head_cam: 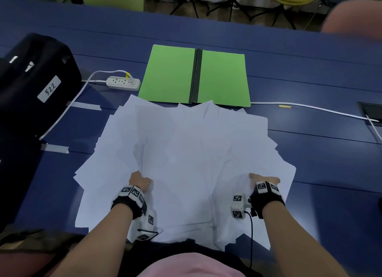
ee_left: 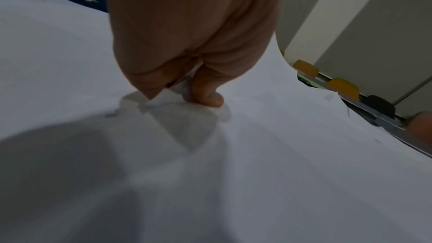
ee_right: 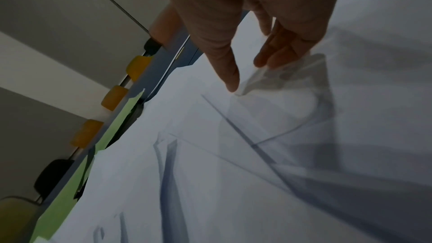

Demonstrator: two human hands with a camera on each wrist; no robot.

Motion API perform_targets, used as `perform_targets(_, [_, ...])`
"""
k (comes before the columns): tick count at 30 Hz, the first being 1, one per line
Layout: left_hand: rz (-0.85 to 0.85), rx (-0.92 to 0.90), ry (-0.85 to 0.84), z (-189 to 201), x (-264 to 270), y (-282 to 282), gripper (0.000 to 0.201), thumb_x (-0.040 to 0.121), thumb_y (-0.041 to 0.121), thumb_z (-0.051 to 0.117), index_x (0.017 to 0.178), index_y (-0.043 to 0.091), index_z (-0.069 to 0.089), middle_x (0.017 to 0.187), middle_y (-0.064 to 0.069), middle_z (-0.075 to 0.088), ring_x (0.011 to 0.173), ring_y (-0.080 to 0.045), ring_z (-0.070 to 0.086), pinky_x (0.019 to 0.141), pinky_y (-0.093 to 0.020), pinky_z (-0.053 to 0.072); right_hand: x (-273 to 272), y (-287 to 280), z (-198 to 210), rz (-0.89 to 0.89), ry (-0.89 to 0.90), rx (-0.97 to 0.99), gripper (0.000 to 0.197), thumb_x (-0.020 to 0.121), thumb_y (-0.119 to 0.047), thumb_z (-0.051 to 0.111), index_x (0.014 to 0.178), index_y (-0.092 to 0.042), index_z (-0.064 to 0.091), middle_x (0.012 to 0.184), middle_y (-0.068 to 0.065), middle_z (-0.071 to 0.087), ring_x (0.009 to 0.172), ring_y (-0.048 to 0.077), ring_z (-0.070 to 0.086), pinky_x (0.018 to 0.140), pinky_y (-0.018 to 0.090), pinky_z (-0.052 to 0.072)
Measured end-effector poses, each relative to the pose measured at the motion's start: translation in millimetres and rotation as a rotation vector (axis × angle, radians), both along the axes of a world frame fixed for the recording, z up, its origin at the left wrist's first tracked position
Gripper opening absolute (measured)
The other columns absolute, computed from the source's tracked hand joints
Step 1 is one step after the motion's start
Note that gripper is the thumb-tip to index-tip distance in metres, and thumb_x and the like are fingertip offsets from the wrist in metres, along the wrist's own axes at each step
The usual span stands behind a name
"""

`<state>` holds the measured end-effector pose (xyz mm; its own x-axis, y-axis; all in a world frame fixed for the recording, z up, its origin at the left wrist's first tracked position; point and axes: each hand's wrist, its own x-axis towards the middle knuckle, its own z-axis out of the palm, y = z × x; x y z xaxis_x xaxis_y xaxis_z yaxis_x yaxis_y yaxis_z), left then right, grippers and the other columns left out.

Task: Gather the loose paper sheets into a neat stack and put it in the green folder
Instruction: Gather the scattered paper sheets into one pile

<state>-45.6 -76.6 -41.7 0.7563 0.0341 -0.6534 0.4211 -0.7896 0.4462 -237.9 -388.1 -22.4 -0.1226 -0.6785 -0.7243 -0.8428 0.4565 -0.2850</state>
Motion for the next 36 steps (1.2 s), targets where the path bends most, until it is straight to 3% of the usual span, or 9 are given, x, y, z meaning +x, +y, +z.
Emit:
perform_targets(6, [-0.043,0.032,0.06,1.1,4.0,1.0,0.027,0.085,0.005,0.06,0.067,0.006,0.04,0.071,-0.007,0.045,0.084,-0.025,0.049,0.073,-0.027,0.039,1.4,-3.7,19.9,0.321,0.12,0.012,0.061,0.079,-0.024,0.064,0.134,-0.035,0.041,0.14,0.004,0.038,0.129,0.028,0.035,0.105,0.037,0.036])
perform_targets(9, [-0.094,0.06,0.06,4.5,4.9,0.1,0.033,0.087,0.007,0.058,0.064,0.009,0.035,0.067,-0.003,0.038,0.083,-0.023,0.046,0.072,-0.025,0.036,4.5,-7.5,19.4,0.176,0.111,-0.046,0.062,0.077,-0.029,0.067,0.131,-0.021,0.038,0.135,0.009,0.035,0.124,0.031,0.038,0.102,0.037,0.039])
perform_targets(13, [-0.123,0.083,0.058,4.8,5.7,-0.9,0.038,0.088,0.01,0.058,0.062,0.011,0.031,0.066,-0.003,0.034,0.071,-0.019,0.041,0.071,-0.024,0.034,13.6,-23.0,-32.5,-0.035,-0.219,0.023,0.113,0.042,-0.028,0.079,0.138,-0.013,0.021,0.126,0.003,0.047,0.117,0.032,0.056,0.096,0.044,0.05])
perform_targets(17, [-0.128,0.087,0.08,2.1,7.3,0.3,0.038,0.088,0.011,0.059,0.062,0.011,0.031,0.072,-0.005,0.039,0.082,-0.022,0.044,0.071,-0.024,0.035,24.5,-15.4,-28.4,-0.065,-0.31,-0.018,0.091,0.061,-0.032,0.08,0.138,-0.02,0.032,0.104,0.013,0.06,0.088,0.029,0.062,0.088,0.043,0.052])
perform_targets(20, [-0.105,0.082,0.085,0.0,7.2,0.7,0.038,0.087,0.009,0.06,0.062,0.011,0.032,0.07,-0.004,0.039,0.083,-0.023,0.045,0.071,-0.025,0.036,27.1,-21.8,-38.0,0.028,-0.285,0.013,0.053,0.064,-0.052,0.071,0.088,-0.008,0.054,0.079,0.013,0.058,0.067,0.026,0.054,0.07,0.033,0.046])
perform_targets(22, [-0.119,0.093,0.077,-0.1,5.4,0.7,0.037,0.087,0.008,0.06,0.062,0.01,0.032,0.067,-0.002,0.037,0.083,-0.023,0.045,0.071,-0.026,0.036,25.3,-17.8,-38.5,0.011,-0.291,-0.031,0.055,0.067,-0.056,0.061,0.081,-0.003,0.055,0.08,0.015,0.058,0.07,0.028,0.053,0.071,0.035,0.046])
perform_targets(28, [-0.106,0.074,0.049,3.7,11.2,7.5,0.021,0.091,0.006,0.05,0.101,-0.011,0.058,0.083,-0.013,0.048,0.087,-0.028,0.049,0.075,-0.029,0.038,-5.7,-17.5,-22.9,-0.08,-0.278,-0.317,0.014,0.093,-0.011,0.046,0.084,-0.002,0.05,0.089,0.018,0.053,0.083,0.033,0.056,0.071,0.033,0.04])
perform_targets(32, [0.03,0.015,-0.004,6.6,20.4,10.7,0.001,0.086,-0.001,0.051,0.086,-0.002,0.052,0.083,-0.018,0.051,0.081,-0.026,0.046,0.074,-0.029,0.037,-28.1,-27.8,-19.0,0.106,-0.204,-0.278,0.029,0.093,-0.016,0.053,0.07,0.001,0.052,0.082,0.017,0.055,0.089,0.033,0.056,0.084,0.037,0.045])
perform_targets(36, [0.111,-0.117,-0.011,13.3,15.3,-2.6,0.022,0.085,-0.004,0.05,0.066,0.006,0.045,0.067,-0.007,0.046,0.08,-0.022,0.045,0.058,-0.027,0.036,-21.1,-8.2,-15.2,0.344,-0.28,-0.12,0.038,0.081,-0.012,0.065,0.051,-0.004,0.044,0.054,0.012,0.047,0.056,0.02,0.044,0.053,0.026,0.041])
